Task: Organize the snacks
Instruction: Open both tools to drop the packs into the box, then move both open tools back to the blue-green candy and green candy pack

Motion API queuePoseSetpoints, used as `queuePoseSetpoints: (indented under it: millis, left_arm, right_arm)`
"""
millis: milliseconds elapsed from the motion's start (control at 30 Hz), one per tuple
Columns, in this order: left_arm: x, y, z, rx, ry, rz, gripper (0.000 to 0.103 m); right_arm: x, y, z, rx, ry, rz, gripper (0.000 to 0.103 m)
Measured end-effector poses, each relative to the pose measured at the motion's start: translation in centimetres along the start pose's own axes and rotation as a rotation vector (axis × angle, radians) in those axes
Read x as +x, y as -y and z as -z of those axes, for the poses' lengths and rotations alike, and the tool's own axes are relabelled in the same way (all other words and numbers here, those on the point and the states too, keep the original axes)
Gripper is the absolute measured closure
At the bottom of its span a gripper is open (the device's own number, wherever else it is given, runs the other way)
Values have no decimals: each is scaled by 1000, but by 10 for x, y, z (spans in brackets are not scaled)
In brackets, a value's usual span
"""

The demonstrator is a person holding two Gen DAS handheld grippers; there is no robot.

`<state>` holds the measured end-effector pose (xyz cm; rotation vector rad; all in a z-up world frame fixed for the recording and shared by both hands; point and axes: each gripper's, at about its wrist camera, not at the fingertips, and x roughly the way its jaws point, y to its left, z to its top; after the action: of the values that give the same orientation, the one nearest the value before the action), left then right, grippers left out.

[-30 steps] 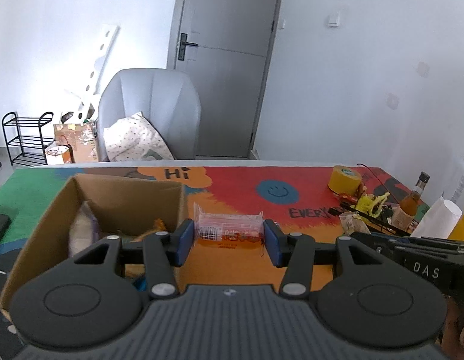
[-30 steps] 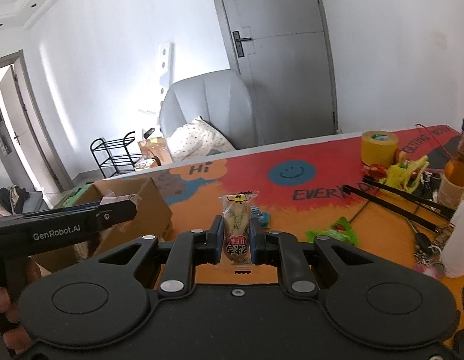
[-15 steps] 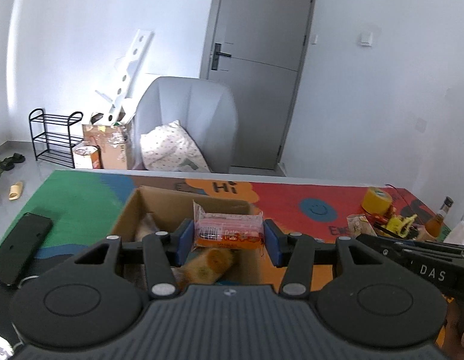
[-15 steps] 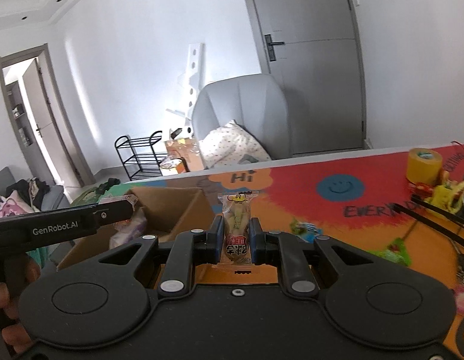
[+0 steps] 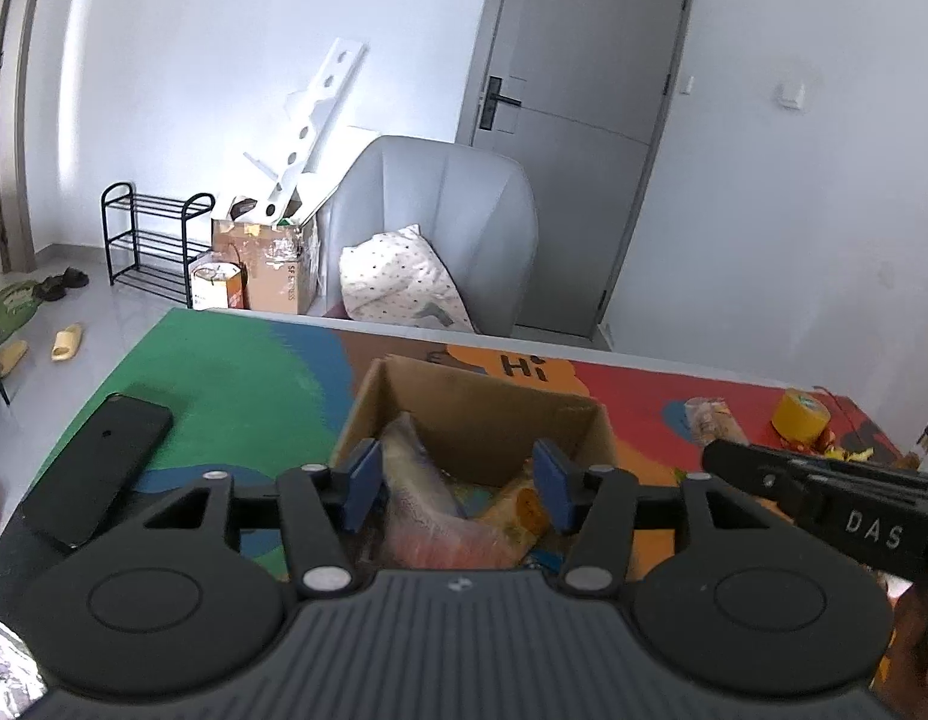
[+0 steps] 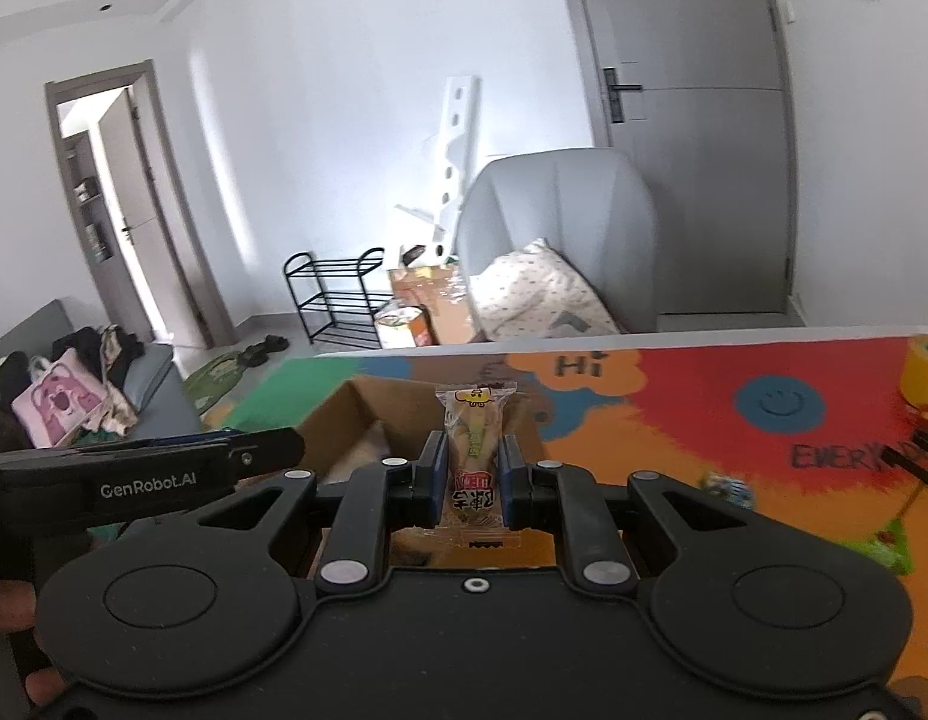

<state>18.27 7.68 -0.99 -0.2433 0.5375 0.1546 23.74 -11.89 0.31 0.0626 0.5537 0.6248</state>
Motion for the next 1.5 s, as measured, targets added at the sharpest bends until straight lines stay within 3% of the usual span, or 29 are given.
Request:
queuePoseSetpoints:
  millis: [133,300,433,567,900,1067,1500]
  left_arm:
    - [-7,-9,-4,-16,21,-12,36]
    - [-10,-11,-3,-11,13,-9,24]
    - [-10,-13,0,-3,0,-3,16]
    - [-6,-5,2,33,-22,12,10]
    - [-4,43,16,117,-53,119,0]
    - [-2,67,25,138,-81,182,0]
    - [-4,113,44,228,-113,246,0]
  right_arm:
    - [6,-12,-5,-4,-11,-45,86]
    - [4,-18,-5,6,-15,-57,59]
    - [-4,-13,-3,17,-21,-3,53]
    - [-23,-1,3,35,-7,75,40]
    - [-85,46,27,137,39,259,18]
    - [-106,60,34,166,76,312,7]
    - [-140,116,66,291,97,372,1]
